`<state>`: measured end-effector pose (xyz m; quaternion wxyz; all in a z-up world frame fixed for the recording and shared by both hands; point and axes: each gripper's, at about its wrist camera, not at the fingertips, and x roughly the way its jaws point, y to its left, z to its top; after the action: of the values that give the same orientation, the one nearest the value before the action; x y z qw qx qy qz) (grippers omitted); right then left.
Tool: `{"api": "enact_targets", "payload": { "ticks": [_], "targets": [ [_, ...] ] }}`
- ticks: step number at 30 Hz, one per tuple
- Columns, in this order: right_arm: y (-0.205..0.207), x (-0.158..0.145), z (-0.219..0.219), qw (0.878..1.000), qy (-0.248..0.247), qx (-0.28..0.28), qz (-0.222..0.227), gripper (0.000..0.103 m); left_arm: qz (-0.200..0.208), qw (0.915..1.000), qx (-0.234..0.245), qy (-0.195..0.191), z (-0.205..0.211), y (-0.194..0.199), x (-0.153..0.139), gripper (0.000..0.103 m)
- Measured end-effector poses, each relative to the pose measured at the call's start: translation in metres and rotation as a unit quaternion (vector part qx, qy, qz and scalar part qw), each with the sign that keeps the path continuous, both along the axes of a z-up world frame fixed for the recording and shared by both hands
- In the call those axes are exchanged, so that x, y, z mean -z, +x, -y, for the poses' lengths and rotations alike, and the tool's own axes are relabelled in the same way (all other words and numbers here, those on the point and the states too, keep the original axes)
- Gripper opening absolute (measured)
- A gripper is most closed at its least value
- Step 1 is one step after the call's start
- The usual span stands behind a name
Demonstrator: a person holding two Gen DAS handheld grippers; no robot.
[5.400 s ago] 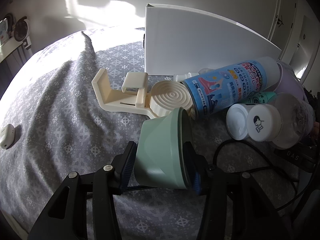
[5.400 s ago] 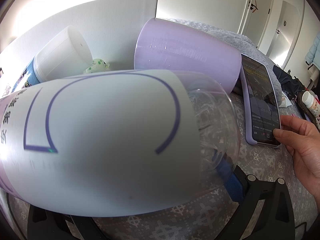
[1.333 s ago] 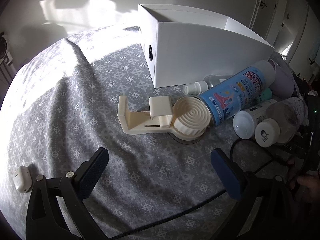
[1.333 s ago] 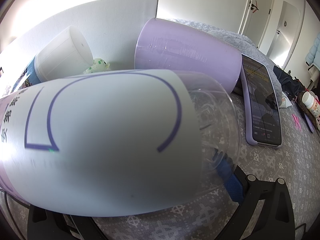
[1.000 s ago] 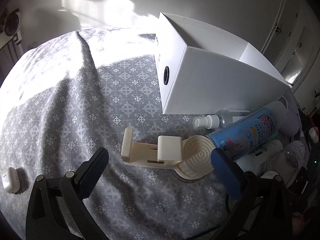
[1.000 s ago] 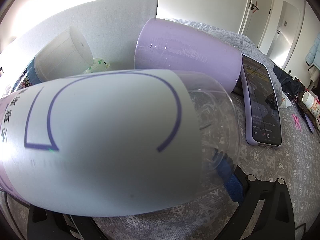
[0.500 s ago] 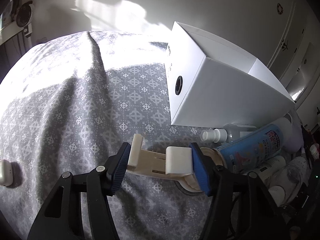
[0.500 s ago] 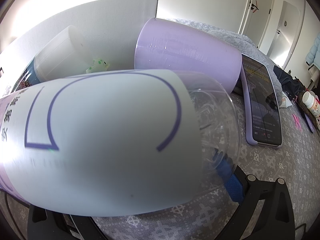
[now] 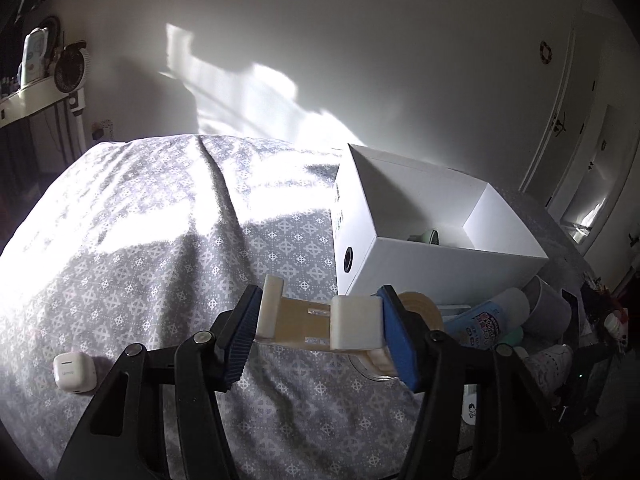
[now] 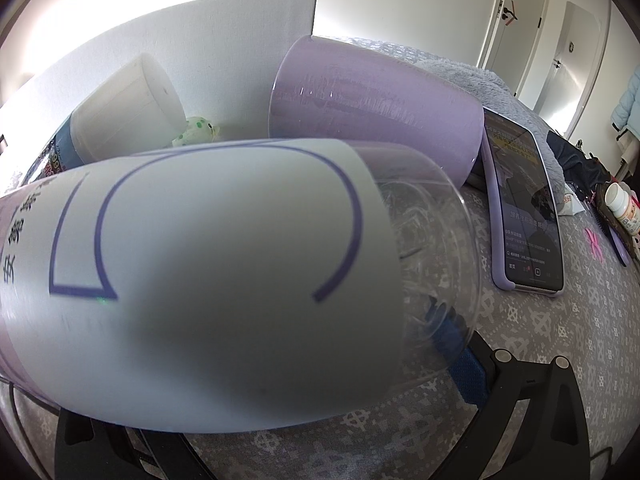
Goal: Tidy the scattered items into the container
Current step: 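Lift the cream holder with the left tool and lower it into the box, then open the left tool and withdraw it from the box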
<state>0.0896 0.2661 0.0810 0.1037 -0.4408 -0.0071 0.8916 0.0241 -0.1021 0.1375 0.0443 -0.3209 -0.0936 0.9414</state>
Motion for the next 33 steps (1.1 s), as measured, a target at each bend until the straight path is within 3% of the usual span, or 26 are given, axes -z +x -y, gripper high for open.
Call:
{"api": "enact_targets", "payload": {
  "ticks": [7, 14, 17, 22, 30, 33],
  "targets": [
    [0.000, 0.000, -0.001, 1.000, 0.000, 0.000, 0.000, 0.103, -0.050, 0.9979, 0.012, 0.038, -0.010, -0.018, -0.047, 0.058],
    [0.000, 0.000, -0.001, 1.000, 0.000, 0.000, 0.000, 0.103, -0.074, 0.9948, 0.030, 0.063, -0.044, -0.082, -0.068, 0.058],
    [0.000, 0.000, -0.001, 1.000, 0.000, 0.000, 0.000, 0.103, -0.060, 0.9957, 0.033, 0.062, -0.061, -0.111, -0.062, 0.058],
    [0.000, 0.000, -0.001, 1.000, 0.000, 0.000, 0.000, 0.103, -0.016, 0.9985, 0.036, 0.038, -0.085, -0.147, -0.029, 0.058],
    [-0.001, 0.000, -0.002, 1.000, 0.000, 0.000, 0.000, 0.103, 0.037, 0.9988, 0.033, -0.001, -0.109, -0.154, 0.008, 0.058],
    [-0.001, 0.000, -0.002, 1.000, 0.000, 0.000, 0.000, 0.103, 0.037, 0.9987, 0.032, -0.016, -0.111, -0.149, 0.009, 0.076]
  ]
}}
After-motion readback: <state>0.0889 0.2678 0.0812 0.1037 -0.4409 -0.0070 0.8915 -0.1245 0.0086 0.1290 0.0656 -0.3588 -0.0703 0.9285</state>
